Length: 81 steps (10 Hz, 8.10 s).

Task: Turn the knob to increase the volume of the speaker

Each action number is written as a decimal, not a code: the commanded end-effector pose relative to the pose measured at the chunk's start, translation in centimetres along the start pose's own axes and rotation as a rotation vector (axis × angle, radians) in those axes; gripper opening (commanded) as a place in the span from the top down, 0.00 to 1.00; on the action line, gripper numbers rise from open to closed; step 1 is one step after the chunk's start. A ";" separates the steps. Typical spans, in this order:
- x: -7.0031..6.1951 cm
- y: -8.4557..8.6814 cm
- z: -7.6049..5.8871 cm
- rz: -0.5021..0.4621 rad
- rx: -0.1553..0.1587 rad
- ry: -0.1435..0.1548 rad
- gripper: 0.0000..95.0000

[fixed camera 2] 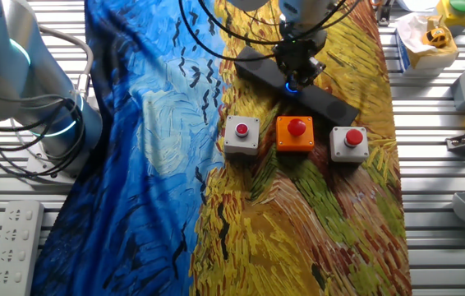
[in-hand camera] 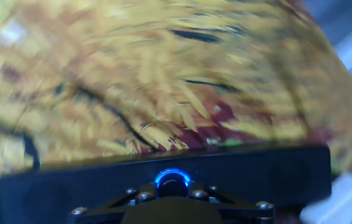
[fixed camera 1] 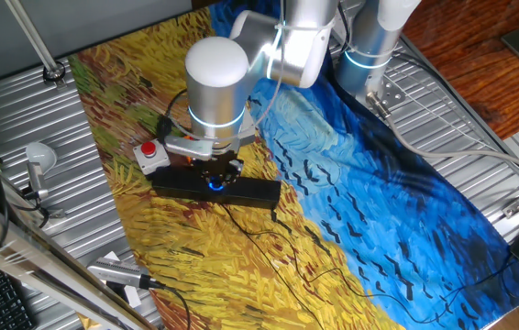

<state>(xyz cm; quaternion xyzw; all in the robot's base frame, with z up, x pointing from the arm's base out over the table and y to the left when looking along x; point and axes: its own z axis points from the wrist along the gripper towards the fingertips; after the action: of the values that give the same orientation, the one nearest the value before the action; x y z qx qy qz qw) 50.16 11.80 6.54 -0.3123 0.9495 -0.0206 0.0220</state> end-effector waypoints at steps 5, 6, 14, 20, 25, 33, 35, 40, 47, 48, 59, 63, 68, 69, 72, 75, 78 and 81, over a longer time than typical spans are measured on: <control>-0.4 -0.4 0.3 0.815 -0.080 0.006 0.80; -0.4 -0.4 0.2 0.837 -0.096 0.003 0.80; -0.4 -0.2 -0.5 0.181 0.034 0.037 0.40; -0.4 -0.1 -1.1 -0.874 0.039 -0.007 0.40; -0.4 -0.1 -1.1 -1.002 0.051 -0.014 0.60; -0.5 -0.2 -0.8 -1.074 0.050 -0.028 0.60; -0.5 -0.3 -0.6 -1.069 0.050 -0.028 0.60; -0.5 -0.3 -0.5 -1.048 0.053 -0.023 0.60; -0.5 -0.4 -0.2 -1.048 0.048 -0.023 0.60; -0.5 -0.4 -0.2 -1.048 0.048 -0.023 0.60; -0.3 -0.3 0.4 -1.039 0.045 -0.022 0.60; -0.3 -0.3 0.4 -0.924 0.045 -0.017 1.00; -0.3 -0.4 0.3 -0.739 0.052 -0.006 1.00; -0.3 -0.4 0.3 -0.620 0.055 -0.004 1.00; -0.3 -0.4 0.4 -0.294 0.064 0.003 1.00; -0.3 -0.4 0.4 0.074 0.042 -0.009 1.00; -0.3 -0.4 0.4 0.406 0.027 0.012 1.00; -0.3 -0.3 0.2 0.576 0.004 0.003 1.00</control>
<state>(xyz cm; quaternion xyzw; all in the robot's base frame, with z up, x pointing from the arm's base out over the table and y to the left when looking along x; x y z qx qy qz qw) 50.63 11.82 6.58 -0.1741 0.9839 -0.0305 0.0269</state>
